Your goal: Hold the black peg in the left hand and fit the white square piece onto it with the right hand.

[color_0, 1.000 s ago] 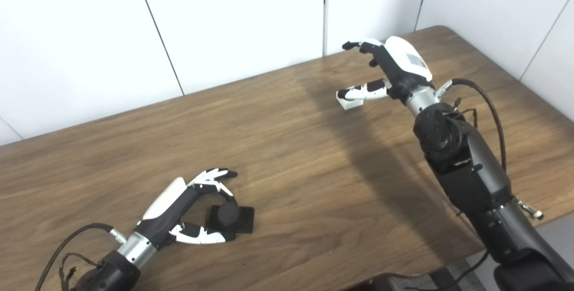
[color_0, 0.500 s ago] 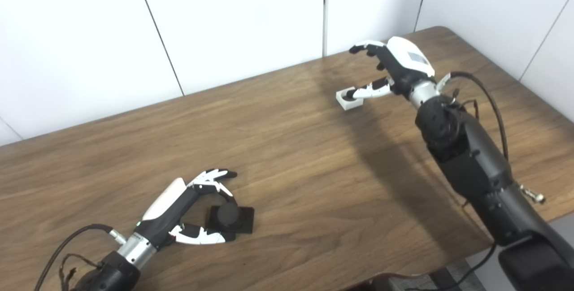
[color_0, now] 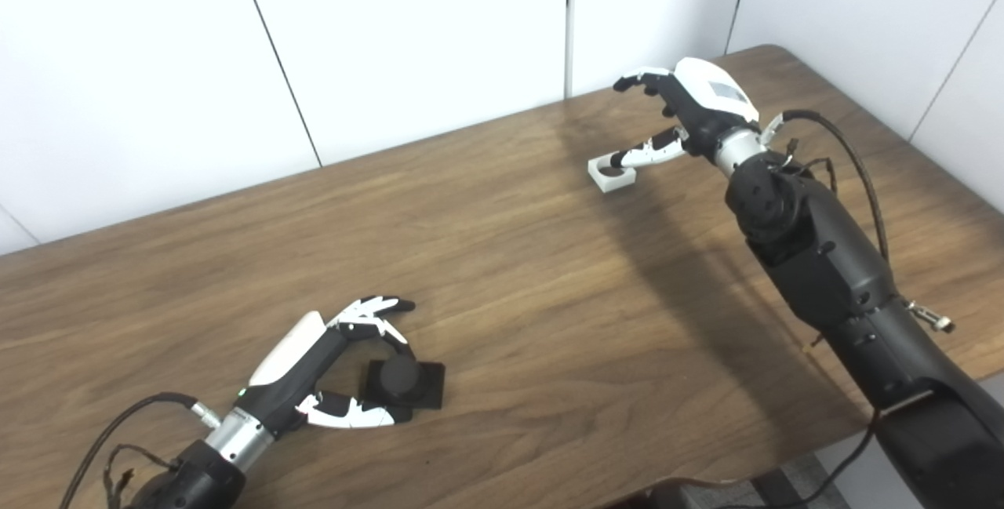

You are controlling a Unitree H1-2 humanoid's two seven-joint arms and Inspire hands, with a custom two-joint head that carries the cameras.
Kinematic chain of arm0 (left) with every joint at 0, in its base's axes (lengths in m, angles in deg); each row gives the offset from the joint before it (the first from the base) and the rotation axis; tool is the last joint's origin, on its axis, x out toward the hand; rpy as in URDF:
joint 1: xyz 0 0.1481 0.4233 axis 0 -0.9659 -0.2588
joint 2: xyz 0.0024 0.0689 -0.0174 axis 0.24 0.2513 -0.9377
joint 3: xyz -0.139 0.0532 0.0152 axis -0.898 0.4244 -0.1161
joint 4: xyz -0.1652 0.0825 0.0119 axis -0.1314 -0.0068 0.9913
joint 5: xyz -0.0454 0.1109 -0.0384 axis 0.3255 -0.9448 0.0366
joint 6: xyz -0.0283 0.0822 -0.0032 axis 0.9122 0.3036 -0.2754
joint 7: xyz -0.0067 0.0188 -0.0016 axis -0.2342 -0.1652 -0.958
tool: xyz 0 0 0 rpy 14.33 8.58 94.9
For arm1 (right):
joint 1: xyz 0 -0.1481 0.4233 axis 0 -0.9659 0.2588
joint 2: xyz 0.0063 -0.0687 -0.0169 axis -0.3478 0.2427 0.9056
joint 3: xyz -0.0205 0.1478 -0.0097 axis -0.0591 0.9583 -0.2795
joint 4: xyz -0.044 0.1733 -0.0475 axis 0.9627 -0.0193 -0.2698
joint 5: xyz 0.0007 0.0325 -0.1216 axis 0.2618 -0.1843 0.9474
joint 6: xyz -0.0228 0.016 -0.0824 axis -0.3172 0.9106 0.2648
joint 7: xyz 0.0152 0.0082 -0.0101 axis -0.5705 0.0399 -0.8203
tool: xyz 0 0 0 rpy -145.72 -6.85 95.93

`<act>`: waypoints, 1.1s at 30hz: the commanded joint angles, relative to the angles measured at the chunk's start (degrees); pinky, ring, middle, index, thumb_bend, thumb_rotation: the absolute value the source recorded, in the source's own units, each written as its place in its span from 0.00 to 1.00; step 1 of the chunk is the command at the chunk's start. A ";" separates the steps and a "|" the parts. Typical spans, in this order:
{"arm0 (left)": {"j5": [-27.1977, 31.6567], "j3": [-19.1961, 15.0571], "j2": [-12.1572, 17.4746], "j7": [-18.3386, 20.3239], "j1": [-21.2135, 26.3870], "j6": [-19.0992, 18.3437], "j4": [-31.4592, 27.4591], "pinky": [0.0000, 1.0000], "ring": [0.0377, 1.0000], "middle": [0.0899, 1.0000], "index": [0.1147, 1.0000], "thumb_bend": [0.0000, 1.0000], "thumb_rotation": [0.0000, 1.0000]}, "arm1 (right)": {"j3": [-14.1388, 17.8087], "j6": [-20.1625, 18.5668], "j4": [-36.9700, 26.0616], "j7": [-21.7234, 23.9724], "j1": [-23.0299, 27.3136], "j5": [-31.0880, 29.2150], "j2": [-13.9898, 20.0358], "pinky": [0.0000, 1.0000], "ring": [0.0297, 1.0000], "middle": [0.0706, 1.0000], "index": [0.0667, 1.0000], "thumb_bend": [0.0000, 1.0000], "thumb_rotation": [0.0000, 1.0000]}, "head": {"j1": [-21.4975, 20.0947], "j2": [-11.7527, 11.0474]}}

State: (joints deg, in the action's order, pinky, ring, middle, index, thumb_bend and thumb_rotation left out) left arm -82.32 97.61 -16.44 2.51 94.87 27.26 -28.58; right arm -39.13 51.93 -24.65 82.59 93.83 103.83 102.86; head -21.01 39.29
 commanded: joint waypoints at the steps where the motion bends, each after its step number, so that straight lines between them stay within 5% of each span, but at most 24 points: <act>1: -3.42 1.72 1.17 2.61 -2.15 -1.75 0.64 0.94 0.93 0.87 0.43 0.52 0.08 | 0.35 1.05 -1.20 -0.57 3.17 0.30 2.00 0.67 0.82 0.85 0.77 0.67 0.22 | -0.04 0.06; 10: -4.05 1.74 1.04 2.53 -2.44 -2.77 0.07 0.94 0.93 0.88 0.43 0.52 0.08 | -2.80 1.71 4.92 0.68 7.63 1.23 3.28 0.67 0.82 0.85 0.77 0.68 0.24 | 0.69 0.16; 33: -4.33 1.76 0.74 2.49 -2.90 -4.12 -0.67 0.96 0.94 0.87 0.43 0.52 0.07 | -5.18 1.98 4.54 1.62 7.20 1.29 3.82 0.66 0.82 0.85 0.77 0.66 0.23 | 2.01 0.03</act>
State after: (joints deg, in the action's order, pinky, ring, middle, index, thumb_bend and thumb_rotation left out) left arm -83.86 97.49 -16.52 2.03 94.00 25.08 -30.87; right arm -44.64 52.14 -18.42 85.06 98.76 104.46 104.80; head -18.98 39.29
